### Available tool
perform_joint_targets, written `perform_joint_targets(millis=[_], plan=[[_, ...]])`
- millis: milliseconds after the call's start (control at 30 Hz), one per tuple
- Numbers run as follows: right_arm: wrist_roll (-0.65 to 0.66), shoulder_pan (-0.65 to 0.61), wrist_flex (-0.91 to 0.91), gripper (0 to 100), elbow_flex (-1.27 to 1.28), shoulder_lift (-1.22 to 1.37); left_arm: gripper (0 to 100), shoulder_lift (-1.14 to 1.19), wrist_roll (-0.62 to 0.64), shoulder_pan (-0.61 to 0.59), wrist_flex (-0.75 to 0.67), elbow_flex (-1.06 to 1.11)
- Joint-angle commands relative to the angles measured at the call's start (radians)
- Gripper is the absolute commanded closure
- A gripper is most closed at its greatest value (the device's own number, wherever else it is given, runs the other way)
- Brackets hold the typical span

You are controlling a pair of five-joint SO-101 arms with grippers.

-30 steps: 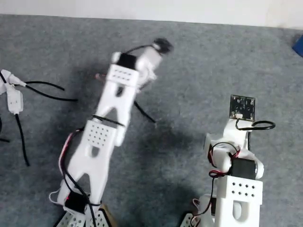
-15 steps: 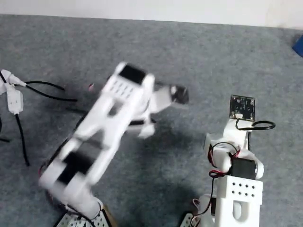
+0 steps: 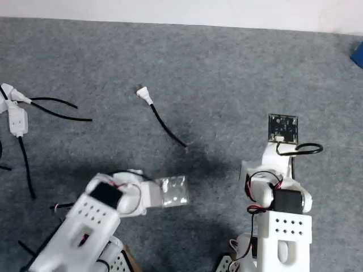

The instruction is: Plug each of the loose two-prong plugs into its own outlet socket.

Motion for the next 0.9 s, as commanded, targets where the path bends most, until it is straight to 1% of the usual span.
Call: perform_joint_targets(millis=[0,100,133,200,300,333,500,600,733,800,867], plan=[[0.041,-0.015,0.005,69.9,-0.002,-0.008,96,-0.084,-0.077,-0.004,0.081,0.054],[0.040,-0.015,0.005,69.9,-0.001,-0.008,85,-0.185,-0.098,-0.005,0.216,0.028],[0.040,-0.015,0.005,69.9,-0.002,-0.008,83,-0.225,-0.098,-0.004,0.264,0.008],[0.040,-0.015,0.005,69.9,-0.002,-0.008,83,-0.309,-0.103,0.004,0.364,-0.039],[0.041,-0.015,0.005,69.9,-0.002,-0.008,83,-0.418,-0.098,0.071,0.517,-0.093],[0.041,-0.015,0.005,69.9,-0.002,-0.008,83,-0.446,-0.097,0.081,0.528,-0.094],[0.041,-0.016,0.005,69.9,-0.002,-0.008,83,-0.483,-0.087,0.082,0.512,-0.101],[0.043,-0.016,0.005,69.9,-0.002,-0.008,83,-0.483,-0.049,0.053,0.419,-0.071],[0.043,-0.016,0.005,69.9,-0.001,-0.008,82,-0.483,-0.060,-0.019,0.253,0.042],[0.043,-0.016,0.005,69.9,-0.001,-0.008,82,-0.483,-0.060,-0.035,0.204,0.085],[0.043,-0.016,0.005,69.9,-0.001,-0.008,82,-0.483,-0.068,-0.036,0.187,0.094]])
